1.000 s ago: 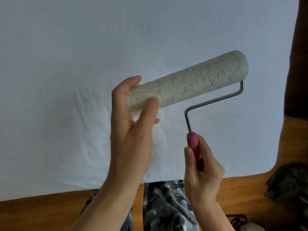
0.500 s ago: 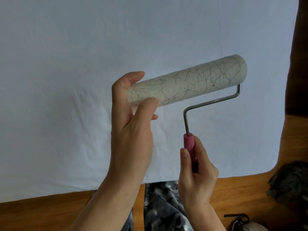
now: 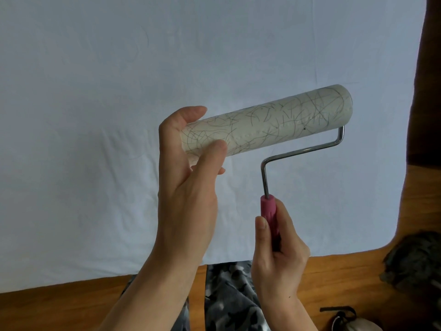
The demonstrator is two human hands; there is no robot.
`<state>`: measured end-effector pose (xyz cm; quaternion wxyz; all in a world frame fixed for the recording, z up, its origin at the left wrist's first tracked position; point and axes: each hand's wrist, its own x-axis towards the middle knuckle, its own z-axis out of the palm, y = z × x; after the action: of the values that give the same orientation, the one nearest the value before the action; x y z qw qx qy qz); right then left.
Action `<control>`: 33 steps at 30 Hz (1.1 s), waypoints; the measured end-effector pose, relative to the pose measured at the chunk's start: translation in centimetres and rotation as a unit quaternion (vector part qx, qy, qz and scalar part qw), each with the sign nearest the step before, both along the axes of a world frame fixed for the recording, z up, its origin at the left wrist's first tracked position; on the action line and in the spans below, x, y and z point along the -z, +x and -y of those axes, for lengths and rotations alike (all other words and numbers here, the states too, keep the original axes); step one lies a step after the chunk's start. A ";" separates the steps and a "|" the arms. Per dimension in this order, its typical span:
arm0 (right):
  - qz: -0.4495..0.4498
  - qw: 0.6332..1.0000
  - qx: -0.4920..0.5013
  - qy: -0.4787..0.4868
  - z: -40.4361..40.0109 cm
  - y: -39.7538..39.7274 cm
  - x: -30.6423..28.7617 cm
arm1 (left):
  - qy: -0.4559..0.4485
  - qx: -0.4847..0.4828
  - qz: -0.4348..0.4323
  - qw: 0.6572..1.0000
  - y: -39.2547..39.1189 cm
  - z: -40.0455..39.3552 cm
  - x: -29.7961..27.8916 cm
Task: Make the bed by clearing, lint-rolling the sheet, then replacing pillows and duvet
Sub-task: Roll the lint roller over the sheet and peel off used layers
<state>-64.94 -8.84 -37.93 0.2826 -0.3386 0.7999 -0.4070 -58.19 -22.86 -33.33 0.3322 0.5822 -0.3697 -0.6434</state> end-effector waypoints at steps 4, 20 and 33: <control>-0.007 1.000 0.001 -0.007 0.3 0.2 0.0 | 0.000 -0.007 -0.012 1.000 0.0 0.4 0.3; 0.018 0.999 0.028 0.002 -0.2 0.7 0.3 | -0.030 0.009 0.002 1.000 0.1 -0.4 0.6; 0.008 0.999 0.030 0.027 -0.3 1.0 0.3 | -0.036 -0.014 0.049 0.998 0.1 -0.5 1.2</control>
<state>-63.96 -8.54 -38.28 0.2857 -0.3033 0.8182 -0.3962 -58.05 -22.35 -34.57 0.3432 0.6056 -0.4007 -0.5957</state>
